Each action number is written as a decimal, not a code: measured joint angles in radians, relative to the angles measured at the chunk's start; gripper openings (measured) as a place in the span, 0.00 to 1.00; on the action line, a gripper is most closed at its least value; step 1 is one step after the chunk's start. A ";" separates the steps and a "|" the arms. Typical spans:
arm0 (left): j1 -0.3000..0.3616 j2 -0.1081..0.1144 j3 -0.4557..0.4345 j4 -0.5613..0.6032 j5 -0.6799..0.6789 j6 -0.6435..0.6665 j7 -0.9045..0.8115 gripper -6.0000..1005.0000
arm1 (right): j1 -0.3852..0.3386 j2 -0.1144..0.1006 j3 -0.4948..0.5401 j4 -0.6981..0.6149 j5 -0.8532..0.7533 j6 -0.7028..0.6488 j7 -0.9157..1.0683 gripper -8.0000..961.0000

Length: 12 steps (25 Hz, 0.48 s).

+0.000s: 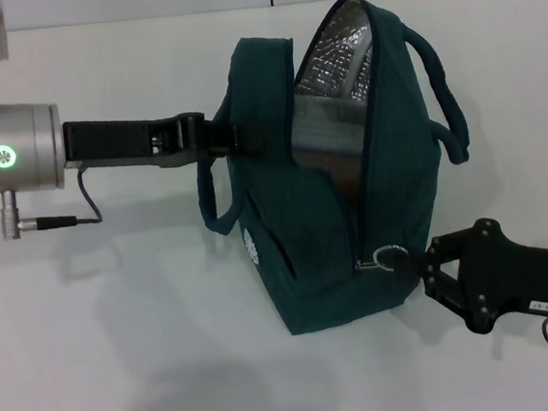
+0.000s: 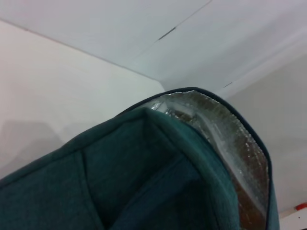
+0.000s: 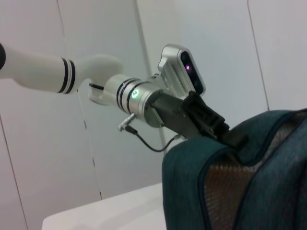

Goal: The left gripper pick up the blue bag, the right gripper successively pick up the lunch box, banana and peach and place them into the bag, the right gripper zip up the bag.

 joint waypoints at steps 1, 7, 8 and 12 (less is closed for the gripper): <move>0.004 -0.004 0.000 0.002 -0.002 -0.001 0.009 0.05 | 0.001 0.000 -0.001 -0.001 0.008 -0.003 0.000 0.02; 0.032 -0.010 -0.002 0.009 -0.035 -0.013 0.073 0.06 | -0.001 0.001 -0.007 0.002 0.053 -0.028 -0.014 0.02; 0.041 -0.010 -0.002 0.007 -0.053 -0.020 0.093 0.06 | 0.000 0.000 -0.007 0.002 0.054 -0.028 -0.016 0.02; 0.070 -0.009 -0.004 0.003 -0.112 -0.031 0.161 0.13 | 0.007 0.000 -0.009 0.001 0.049 -0.029 -0.017 0.02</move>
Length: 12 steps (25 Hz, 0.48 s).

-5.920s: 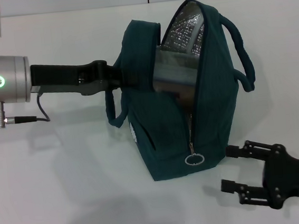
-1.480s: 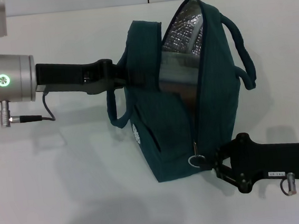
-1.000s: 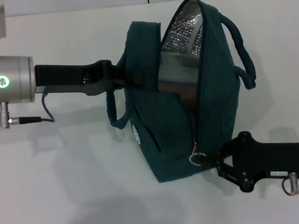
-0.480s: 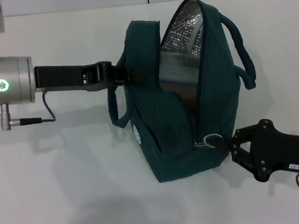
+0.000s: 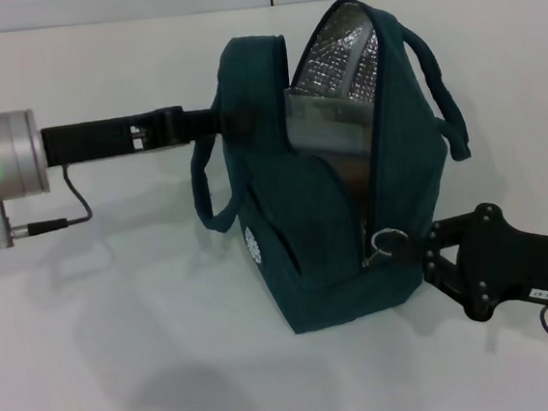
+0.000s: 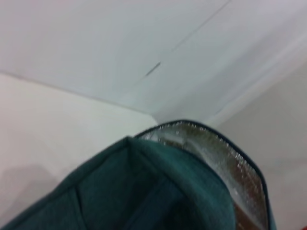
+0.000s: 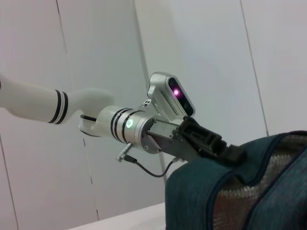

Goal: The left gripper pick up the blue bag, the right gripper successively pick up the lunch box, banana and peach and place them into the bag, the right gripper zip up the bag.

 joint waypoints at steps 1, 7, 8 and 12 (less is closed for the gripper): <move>0.007 0.000 -0.001 0.001 -0.018 0.000 0.018 0.14 | 0.001 0.000 0.000 -0.001 -0.001 -0.002 0.000 0.02; 0.063 0.006 -0.002 0.007 -0.169 0.036 0.140 0.31 | 0.001 0.001 0.005 -0.003 0.008 -0.028 -0.006 0.02; 0.077 0.007 -0.002 0.007 -0.201 0.052 0.176 0.35 | 0.001 0.001 0.006 -0.005 0.013 -0.032 -0.011 0.02; 0.125 0.000 -0.002 0.000 -0.296 0.131 0.352 0.51 | 0.002 0.001 0.007 -0.006 0.058 -0.057 -0.040 0.02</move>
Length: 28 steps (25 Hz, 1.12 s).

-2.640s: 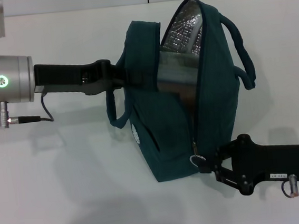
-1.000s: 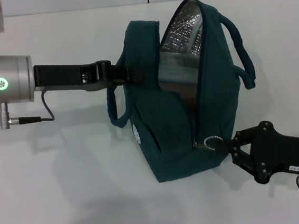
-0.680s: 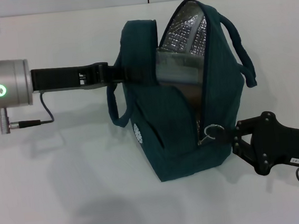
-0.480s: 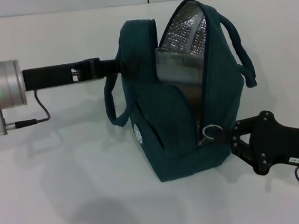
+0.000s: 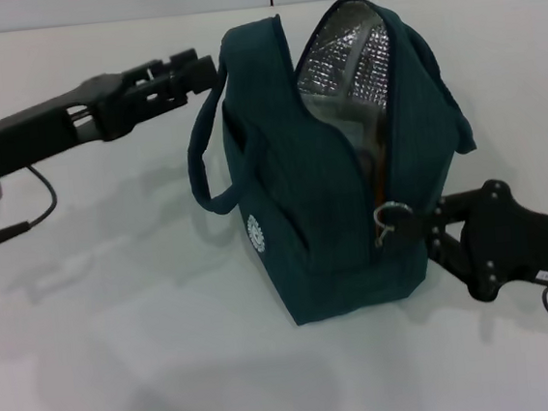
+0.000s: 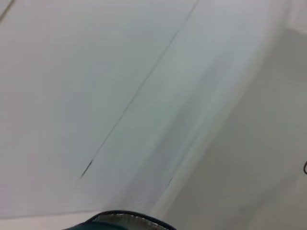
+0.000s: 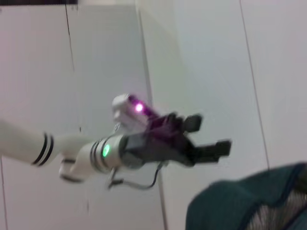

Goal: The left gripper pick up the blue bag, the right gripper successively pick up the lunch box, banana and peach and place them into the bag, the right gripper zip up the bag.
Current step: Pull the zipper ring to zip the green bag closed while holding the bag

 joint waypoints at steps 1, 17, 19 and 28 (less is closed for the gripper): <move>0.009 -0.002 0.000 -0.001 -0.008 0.008 0.023 0.54 | 0.001 0.000 0.000 -0.001 0.011 -0.006 -0.004 0.02; 0.129 -0.026 0.000 -0.175 -0.072 0.086 0.467 0.89 | 0.114 0.000 -0.007 -0.021 0.218 -0.039 -0.016 0.02; 0.129 -0.028 0.001 -0.213 -0.063 0.087 0.523 0.89 | 0.146 0.000 -0.010 -0.020 0.222 -0.029 -0.012 0.02; 0.131 -0.038 0.005 -0.395 -0.064 0.036 0.752 0.89 | 0.259 0.000 -0.249 -0.068 0.302 0.109 -0.009 0.02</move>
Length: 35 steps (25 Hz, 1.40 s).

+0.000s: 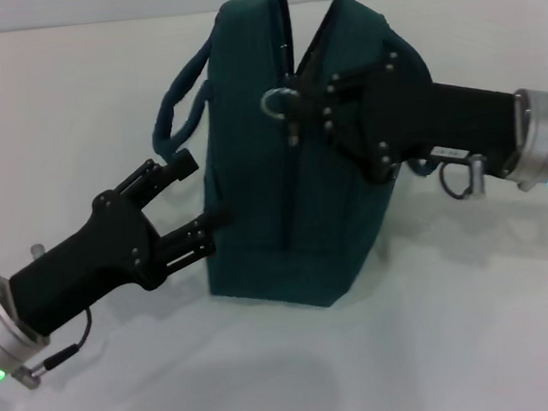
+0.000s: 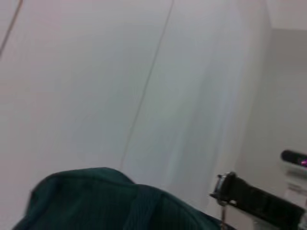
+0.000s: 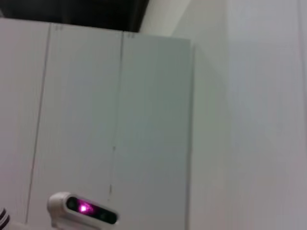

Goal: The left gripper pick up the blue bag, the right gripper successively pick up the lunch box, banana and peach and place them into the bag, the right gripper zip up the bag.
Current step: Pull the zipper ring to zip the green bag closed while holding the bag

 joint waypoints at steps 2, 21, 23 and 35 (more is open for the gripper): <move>0.000 -0.001 -0.002 -0.023 -0.013 -0.017 0.031 0.89 | 0.000 0.000 -0.026 -0.019 0.010 0.017 -0.001 0.02; -0.067 -0.003 0.035 -0.069 -0.012 -0.106 0.117 0.78 | -0.053 0.000 -0.113 -0.090 0.084 0.065 -0.007 0.02; -0.068 -0.004 0.036 -0.070 -0.012 -0.106 0.120 0.72 | -0.062 0.000 -0.113 -0.095 0.084 0.065 -0.006 0.02; -0.067 -0.002 0.043 -0.072 -0.010 -0.105 0.121 0.28 | -0.084 0.000 -0.114 -0.102 0.086 0.060 -0.006 0.02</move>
